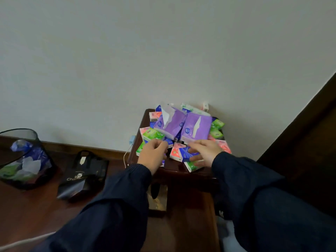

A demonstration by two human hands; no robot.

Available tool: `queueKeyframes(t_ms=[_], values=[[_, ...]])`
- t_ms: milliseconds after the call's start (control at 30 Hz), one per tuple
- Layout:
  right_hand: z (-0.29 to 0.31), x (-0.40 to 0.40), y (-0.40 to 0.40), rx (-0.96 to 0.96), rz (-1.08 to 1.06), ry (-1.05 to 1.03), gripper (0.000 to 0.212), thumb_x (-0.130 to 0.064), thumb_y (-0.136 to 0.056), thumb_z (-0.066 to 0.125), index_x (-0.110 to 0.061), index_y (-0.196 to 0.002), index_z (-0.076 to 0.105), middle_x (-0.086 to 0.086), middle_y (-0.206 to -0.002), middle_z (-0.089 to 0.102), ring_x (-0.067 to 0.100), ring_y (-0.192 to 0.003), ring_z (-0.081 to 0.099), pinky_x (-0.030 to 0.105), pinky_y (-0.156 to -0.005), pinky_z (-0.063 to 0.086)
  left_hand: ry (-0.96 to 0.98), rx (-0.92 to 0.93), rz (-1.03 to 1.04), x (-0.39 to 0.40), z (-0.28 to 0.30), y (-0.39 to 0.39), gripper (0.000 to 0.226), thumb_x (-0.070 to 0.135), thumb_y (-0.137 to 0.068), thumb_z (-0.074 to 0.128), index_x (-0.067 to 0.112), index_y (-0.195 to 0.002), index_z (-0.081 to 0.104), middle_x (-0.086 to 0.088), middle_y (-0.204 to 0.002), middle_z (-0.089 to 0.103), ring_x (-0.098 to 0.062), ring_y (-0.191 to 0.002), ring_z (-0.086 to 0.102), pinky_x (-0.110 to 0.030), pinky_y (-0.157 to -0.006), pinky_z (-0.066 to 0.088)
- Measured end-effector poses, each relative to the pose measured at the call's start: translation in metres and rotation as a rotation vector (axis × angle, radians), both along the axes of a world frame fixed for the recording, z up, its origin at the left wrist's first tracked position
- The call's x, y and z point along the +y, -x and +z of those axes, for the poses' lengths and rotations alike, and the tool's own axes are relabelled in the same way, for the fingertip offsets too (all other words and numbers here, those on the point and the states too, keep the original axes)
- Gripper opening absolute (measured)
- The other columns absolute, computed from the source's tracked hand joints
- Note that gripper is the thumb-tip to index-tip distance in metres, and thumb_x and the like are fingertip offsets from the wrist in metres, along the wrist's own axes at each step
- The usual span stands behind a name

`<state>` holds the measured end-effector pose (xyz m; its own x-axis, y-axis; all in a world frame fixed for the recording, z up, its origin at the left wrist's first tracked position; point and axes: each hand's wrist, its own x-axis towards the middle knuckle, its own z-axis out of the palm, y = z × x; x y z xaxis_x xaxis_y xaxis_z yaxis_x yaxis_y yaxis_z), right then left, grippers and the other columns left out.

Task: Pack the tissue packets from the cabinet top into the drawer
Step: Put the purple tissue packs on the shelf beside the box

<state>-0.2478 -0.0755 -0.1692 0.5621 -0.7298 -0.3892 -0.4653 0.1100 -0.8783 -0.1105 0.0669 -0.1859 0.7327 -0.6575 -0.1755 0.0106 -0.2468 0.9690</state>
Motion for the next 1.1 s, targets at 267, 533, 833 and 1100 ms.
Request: queueKeyframes(t_ms=[267, 533, 833, 1100], values=[[0.000, -0.068, -0.022, 0.285, -0.171, 0.298, 0.027, -0.034, -0.086, 0.071, -0.008, -0.092, 0.064, 0.018, -0.097, 0.072, 0.038, -0.093, 0.070, 0.051, -0.086, 0.060, -0.043, 0.051, 0.041, -0.059, 0.009, -0.019, 0.044, 0.020, -0.088, 0.068, 0.020, -0.127, 0.047, -0.006, -0.123, 0.054, -0.021, -0.103, 0.062, -0.041, -0.083, 0.057], [-0.022, -0.103, -0.036, 0.348, -0.124, 0.390, 0.044, -0.054, -0.077, 0.076, -0.016, -0.095, 0.065, 0.007, -0.093, 0.071, 0.032, -0.085, 0.071, 0.048, -0.080, 0.061, -0.602, -0.457, 0.186, -0.088, 0.004, -0.047, 0.090, 0.057, -0.079, 0.070, 0.010, -0.147, 0.033, -0.014, -0.145, 0.037, -0.034, -0.134, 0.038, -0.046, -0.111, 0.035], [-0.034, -0.120, -0.040, 0.177, -0.235, 0.122, 0.045, -0.036, -0.071, 0.088, -0.002, -0.085, 0.064, 0.007, -0.045, 0.059, 0.018, -0.034, 0.048, 0.026, -0.042, 0.040, -0.839, -0.556, 0.021, -0.115, -0.008, -0.074, 0.088, 0.081, -0.073, 0.058, 0.017, -0.132, 0.050, -0.011, -0.135, 0.052, -0.035, -0.130, 0.037, -0.052, -0.108, 0.031], [-0.014, -0.106, -0.038, -0.064, -0.274, -0.052, 0.040, -0.033, -0.075, 0.088, -0.001, -0.090, 0.070, 0.005, -0.050, 0.051, 0.016, -0.040, 0.042, 0.022, -0.040, 0.039, -0.501, -0.468, 0.139, -0.114, -0.005, -0.074, 0.039, 0.058, -0.084, 0.061, 0.033, -0.111, 0.047, 0.002, -0.102, 0.051, -0.025, -0.122, 0.047, -0.046, -0.114, 0.025]])
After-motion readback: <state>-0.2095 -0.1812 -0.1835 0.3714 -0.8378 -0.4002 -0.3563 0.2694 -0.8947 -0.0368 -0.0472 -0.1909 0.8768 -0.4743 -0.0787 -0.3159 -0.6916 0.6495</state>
